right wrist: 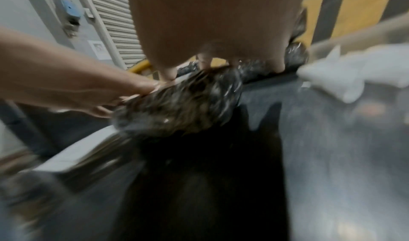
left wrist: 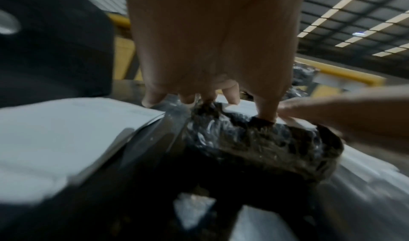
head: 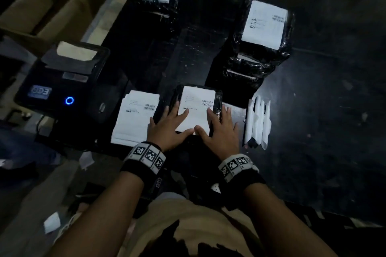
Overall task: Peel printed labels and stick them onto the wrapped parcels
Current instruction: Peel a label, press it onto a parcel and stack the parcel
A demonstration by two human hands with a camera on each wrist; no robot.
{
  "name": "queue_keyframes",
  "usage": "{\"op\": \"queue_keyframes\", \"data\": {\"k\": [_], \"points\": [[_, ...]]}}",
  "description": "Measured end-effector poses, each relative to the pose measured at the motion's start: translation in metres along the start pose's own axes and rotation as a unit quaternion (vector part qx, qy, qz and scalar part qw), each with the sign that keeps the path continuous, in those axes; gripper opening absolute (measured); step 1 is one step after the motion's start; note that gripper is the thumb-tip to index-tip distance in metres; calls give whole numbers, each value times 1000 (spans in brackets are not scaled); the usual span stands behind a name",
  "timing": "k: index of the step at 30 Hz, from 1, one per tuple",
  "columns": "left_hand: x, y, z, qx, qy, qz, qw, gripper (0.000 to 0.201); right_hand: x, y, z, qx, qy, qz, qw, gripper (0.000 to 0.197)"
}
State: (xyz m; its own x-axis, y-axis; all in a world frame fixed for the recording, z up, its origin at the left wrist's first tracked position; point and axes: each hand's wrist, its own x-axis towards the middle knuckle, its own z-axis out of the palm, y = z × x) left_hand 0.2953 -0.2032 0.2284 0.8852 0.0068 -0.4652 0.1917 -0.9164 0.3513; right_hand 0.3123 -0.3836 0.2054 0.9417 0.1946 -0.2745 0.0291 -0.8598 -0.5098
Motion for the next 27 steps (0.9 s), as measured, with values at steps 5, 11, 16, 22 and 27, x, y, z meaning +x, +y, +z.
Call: {"op": "queue_keyframes", "data": {"k": [5, 11, 16, 22, 27], "points": [[-2, 2, 7, -77, 26, -9, 997, 69, -9, 18, 6, 32, -3, -17, 999, 61], [-2, -12, 6, -204, 12, 29, 979, 59, -9, 27, -2, 47, -27, -32, 998, 52], [-3, -18, 3, -242, 7, 50, 969, 60, -12, 20, 0, 53, -30, -12, 998, 61], [-3, -32, -3, -252, -5, 83, 964, 52, -15, 17, -1, 87, -43, 19, 995, 59], [-4, -35, -8, -283, 4, 90, 955, 47, -21, 13, -6, 121, -24, 31, 992, 54]]}}
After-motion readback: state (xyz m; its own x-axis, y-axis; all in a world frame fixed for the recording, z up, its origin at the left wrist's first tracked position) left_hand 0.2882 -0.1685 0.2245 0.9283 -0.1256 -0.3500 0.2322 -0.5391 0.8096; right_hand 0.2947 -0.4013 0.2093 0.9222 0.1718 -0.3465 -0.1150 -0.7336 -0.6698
